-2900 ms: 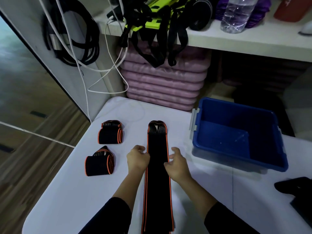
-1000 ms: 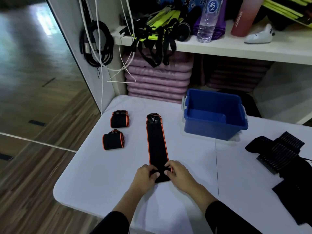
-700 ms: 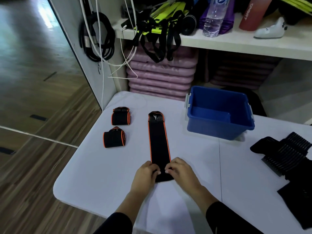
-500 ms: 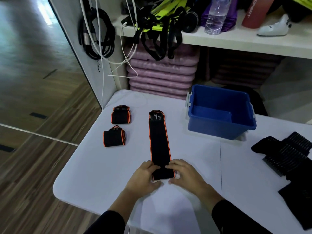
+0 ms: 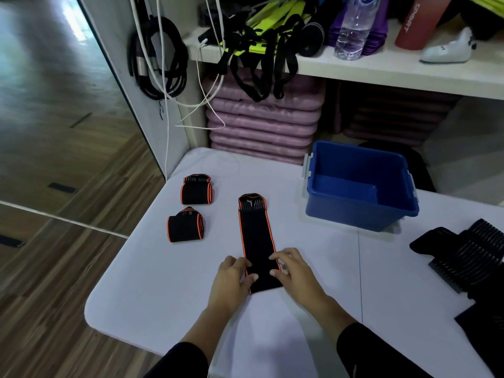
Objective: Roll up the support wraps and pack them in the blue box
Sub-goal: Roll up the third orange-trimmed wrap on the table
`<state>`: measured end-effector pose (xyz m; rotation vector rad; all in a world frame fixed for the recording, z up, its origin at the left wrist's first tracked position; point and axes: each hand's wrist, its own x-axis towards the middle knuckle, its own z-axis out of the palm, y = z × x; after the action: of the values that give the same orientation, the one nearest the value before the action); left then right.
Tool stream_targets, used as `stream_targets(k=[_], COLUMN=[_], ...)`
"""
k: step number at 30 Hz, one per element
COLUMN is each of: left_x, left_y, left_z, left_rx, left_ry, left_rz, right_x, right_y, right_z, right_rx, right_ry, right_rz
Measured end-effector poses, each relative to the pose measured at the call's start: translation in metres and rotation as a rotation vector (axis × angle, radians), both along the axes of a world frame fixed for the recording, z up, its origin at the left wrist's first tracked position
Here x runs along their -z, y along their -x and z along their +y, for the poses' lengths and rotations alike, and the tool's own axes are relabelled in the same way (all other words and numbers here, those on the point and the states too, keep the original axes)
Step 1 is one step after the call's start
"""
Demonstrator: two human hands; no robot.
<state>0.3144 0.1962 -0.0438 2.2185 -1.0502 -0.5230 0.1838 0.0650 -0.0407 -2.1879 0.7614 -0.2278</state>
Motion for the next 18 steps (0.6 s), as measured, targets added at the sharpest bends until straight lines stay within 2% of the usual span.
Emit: stream_targets(k=[4,7,9,12,15,18], left_x=[0.001,0.003,0.004,0.0,-0.004,-0.007], left_y=[-0.002,-0.006,-0.008,-0.008,-0.01,-0.012], left_z=[0.004,0.009,0.008,0.002,-0.003,-0.008], left_rx=[0.139,0.235,0.291,0.266,0.2,0.145], left_ry=[0.076,0.031,-0.013,-0.012,-0.013,-0.093], left_rz=[-0.087,-0.083,-0.135,-0.131,-0.039,0.069], right_x=[-0.002,-0.002,-0.001,-0.001,-0.003,-0.004], right_y=[0.002,0.009,0.012,0.01,0.003,-0.003], right_z=[-0.003,-0.007,-0.008,-0.006,-0.006,-0.008], right_rx=[-0.099,-0.164,-0.218,-0.205,-0.169,-0.123], right_ry=[0.05,0.0,0.047,0.06,-0.019,-0.084], right_rz=[-0.038,0.0,0.048,0.047,0.097,0.167])
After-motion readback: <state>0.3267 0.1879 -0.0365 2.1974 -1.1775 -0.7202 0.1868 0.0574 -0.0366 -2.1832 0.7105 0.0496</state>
